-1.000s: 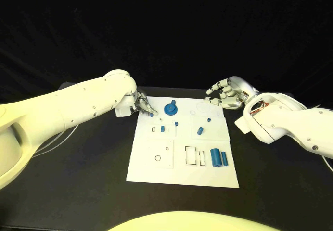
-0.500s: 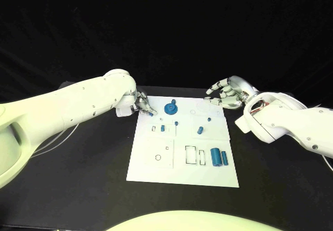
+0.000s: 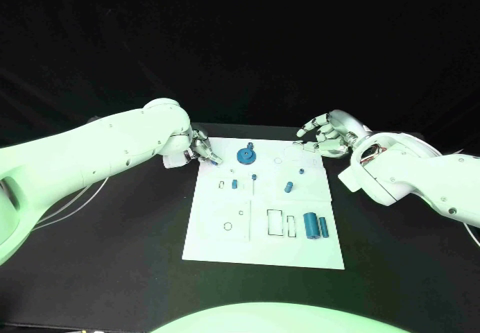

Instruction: Assemble the parts on the task board

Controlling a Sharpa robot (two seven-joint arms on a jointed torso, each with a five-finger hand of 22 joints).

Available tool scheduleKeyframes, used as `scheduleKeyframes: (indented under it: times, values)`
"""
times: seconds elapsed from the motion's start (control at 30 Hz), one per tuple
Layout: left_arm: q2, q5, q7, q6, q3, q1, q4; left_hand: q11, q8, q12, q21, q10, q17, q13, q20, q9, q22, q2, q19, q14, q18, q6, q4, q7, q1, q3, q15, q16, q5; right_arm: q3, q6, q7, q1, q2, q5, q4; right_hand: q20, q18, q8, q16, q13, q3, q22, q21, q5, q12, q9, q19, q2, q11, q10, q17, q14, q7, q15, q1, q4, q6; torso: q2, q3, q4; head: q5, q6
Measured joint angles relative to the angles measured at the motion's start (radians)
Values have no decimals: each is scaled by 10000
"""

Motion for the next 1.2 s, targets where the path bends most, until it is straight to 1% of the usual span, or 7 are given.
scheduleKeyframes:
  times: [0.13, 0.37, 0.47, 0.63, 0.73, 0.87, 1.2]
  values:
    - [-221, 145, -1, -52, 9, 0, 333, 0, 58, 44, 0, 0, 0, 25, 0, 0, 14, 15, 0, 0, -1, 4, -1, -4, 39, 1, 0, 0, -1, 0, 20, -3, -1, -10, 1, -3, 0, 0, 0, 0, 0, 0, 0, 0, 0, 0, -1, 0, 0, 0, 0, 0, 0, 0, 0, 0, 0, 0, -7, 3, 7, 0, -10]
    - [-763, 561, -6, -119, 33, 4, 1228, -35, 59, 44, 0, 38, 0, 63, -22, 5, 34, 34, 22, 0, 0, 17, 29, -16, 59, 32, 0, 0, -3, -2, 55, -11, -2, -35, 2, -11, 0, 1, 0, 0, -1, 0, -1, 0, 0, 0, -1, 0, 0, 0, 0, -1, 0, 0, 0, 0, 0, 0, -20, 3, 17, 18, -15]
    - [-959, 732, -8, -136, 37, 5, 1609, -35, 129, 44, 0, 38, 0, 62, -37, 7, 35, 34, 37, 0, 0, 17, 39, -17, 58, 43, 0, 0, -4, -3, 68, -16, -3, -41, 2, -15, 0, 0, 0, 0, -1, 0, -1, 0, 0, 0, -1, 0, 0, 0, 0, -1, 0, 0, 0, 0, 0, 0, -24, 3, 19, 35, -18]
    - [-1157, 924, -8, -180, 39, 5, 2134, -39, 129, 88, 0, 43, 0, 92, -36, 10, 88, 35, 37, 0, -1, 17, 67, -17, 58, 71, 0, 53, -4, -3, 86, -22, -3, -44, 2, -22, 0, 0, 0, 0, -1, 0, -2, 0, 0, 0, -2, 0, 0, 0, 0, -1, 0, 0, 0, 0, 0, 1, -20, -1, 15, 55, -3]
    - [-1261, 991, -8, -229, 39, 5, 2391, -75, 129, 130, 0, 109, 0, 128, -37, 13, 122, 35, 37, 0, -1, 17, 67, -17, 58, 71, 0, 53, -5, -6, 100, -27, -3, -44, 2, -25, 0, 0, 0, 0, -1, -1, -3, 0, 0, 0, -3, 0, 0, 0, 0, -1, 0, 0, 0, 0, 0, 0, -12, -6, 7, 63, -1]
    - [-1360, 1013, -8, -315, 34, 4, 2644, -75, 153, 129, 0, 110, 0, 148, -72, 15, 142, 34, 72, 0, 0, 17, 67, -17, 58, 70, 0, 53, -7, -10, 115, -35, -3, -52, 3, -27, 0, 0, 0, 0, -1, -1, -3, 0, 0, 0, -3, 0, 0, 0, 0, -1, 0, 0, 0, 0, 0, 0, -5, -7, -2, 79, -15]
    - [-1568, 936, 2, -627, -59, -5, 3143, -73, 174, 163, 39, 180, 0, 171, -71, 17, 193, 34, 72, 0, -1, 17, 129, -17, 57, 65, 0, 53, 9, -12, 137, -48, -3, -54, 4, -27, 0, 1, 0, 0, -2, -1, -4, 0, 0, 0, -4, 0, 0, 0, 0, -1, 0, 0, 0, 0, 1, 0, -6, -1, 12, 122, -103]
